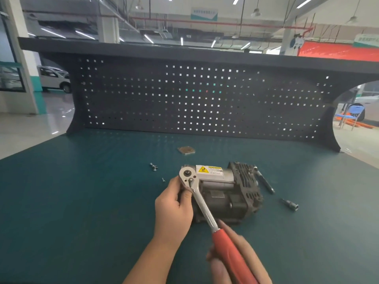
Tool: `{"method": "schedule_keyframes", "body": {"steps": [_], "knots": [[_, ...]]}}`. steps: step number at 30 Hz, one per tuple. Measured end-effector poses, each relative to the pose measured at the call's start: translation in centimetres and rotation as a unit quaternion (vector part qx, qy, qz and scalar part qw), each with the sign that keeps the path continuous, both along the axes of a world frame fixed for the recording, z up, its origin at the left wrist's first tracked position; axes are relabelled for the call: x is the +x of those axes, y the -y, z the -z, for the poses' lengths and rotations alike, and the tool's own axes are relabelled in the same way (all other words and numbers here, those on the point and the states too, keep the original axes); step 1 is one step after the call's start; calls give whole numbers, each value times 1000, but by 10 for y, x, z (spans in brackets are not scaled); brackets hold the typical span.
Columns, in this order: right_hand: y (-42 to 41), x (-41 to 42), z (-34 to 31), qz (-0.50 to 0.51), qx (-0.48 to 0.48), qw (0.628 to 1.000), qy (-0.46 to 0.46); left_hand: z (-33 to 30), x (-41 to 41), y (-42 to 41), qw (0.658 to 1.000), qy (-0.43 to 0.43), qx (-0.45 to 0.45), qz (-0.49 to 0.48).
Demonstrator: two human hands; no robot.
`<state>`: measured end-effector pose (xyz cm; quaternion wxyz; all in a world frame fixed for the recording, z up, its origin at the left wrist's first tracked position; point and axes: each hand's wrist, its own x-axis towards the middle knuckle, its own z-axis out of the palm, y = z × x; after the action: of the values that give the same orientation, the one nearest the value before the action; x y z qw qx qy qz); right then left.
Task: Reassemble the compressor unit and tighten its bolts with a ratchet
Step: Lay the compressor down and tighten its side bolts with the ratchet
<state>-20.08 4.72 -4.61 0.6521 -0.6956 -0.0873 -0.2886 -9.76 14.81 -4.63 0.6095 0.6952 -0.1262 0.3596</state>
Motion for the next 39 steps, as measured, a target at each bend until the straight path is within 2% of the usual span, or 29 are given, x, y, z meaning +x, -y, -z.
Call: {"method": "schedule_keyframes", "body": {"steps": [1, 2, 3, 5, 6, 9, 11, 13, 15, 16, 18, 19, 20, 22, 24, 25, 26, 27, 28, 29, 30, 31, 32, 33, 35, 37, 39], "knots": [[-1, -1, 6, 41, -31, 996, 66, 0, 0, 0, 1000, 1, -1, 4], [-1, 3, 7, 57, 17, 993, 97, -2, 0, -1, 1000, 1, -3, 4], [-4, 5, 6, 50, 116, 987, 102, -5, 0, -1, 1000, -1, -7, 2], [-1, 23, -2, 6, 305, 950, 67, -11, 0, -4, 1000, -11, -5, 10], [6, 35, -9, -47, 380, 923, 24, -15, 1, -7, 999, -19, 4, 26], [29, 72, -30, -176, 482, 854, -84, -28, 4, -21, 990, -59, 54, 119], [32, 82, -35, -212, 465, 857, -65, -35, 5, -29, 981, -70, 62, 172], [23, 74, -28, -196, 377, 905, 22, -37, 6, -33, 978, -75, 55, 188], [6, 56, -14, -105, 192, 965, 144, -34, 7, -35, 977, -83, 45, 191], [-2, 51, -7, -49, 82, 976, 196, -32, 7, -36, 977, -86, 41, 192], [-12, 52, -1, 17, -82, 961, 265, -27, 6, -36, 976, -84, 36, 199], [-12, 53, -1, 44, -113, 953, 279, -26, 6, -35, 976, -79, 29, 203], [-9, 53, -3, 44, -105, 954, 279, -26, 6, -34, 976, -74, 16, 206], [2, 54, -10, -1, -8, 972, 233, -27, 6, -32, 974, -67, -7, 214], [19, 66, -18, -77, 150, 980, 104, -29, 7, -31, 973, -64, 1, 222], [28, 76, -22, -157, 250, 955, 27, -30, 8, -31, 971, -64, 15, 228], [38, 86, -29, -231, 356, 904, -41, -31, 8, -31, 970, -68, 30, 233], [44, 92, -35, -267, 419, 865, -74, -31, 9, -30, 969, -71, 42, 234], [44, 93, -38, -275, 435, 854, -73, -31, 9, -30, 969, -73, 42, 231], [38, 89, -36, -267, 405, 874, -43, -30, 9, -30, 971, -72, 31, 225], [29, 81, -31, -231, 331, 915, 13, -29, 9, -30, 974, -69, 14, 214], [18, 70, -27, -167, 247, 951, 82, -27, 8, -30, 977, -64, -4, 203], [6, 63, -21, -98, 167, 969, 154, -25, 7, -30, 979, -59, -21, 194], [-4, 60, -16, -42, 97, 972, 212, -23, 7, -29, 980, -56, -35, 190], [-16, 62, -6, 1, 36, 961, 274, -20, 5, -26, 981, -58, -49, 178], [-17, 60, -9, 6, 60, 970, 234, -22, 4, -25, 983, -57, -45, 167], [-9, 62, -18, -35, 168, 979, 113, -24, 4, -26, 984, -54, -24, 170]]}}
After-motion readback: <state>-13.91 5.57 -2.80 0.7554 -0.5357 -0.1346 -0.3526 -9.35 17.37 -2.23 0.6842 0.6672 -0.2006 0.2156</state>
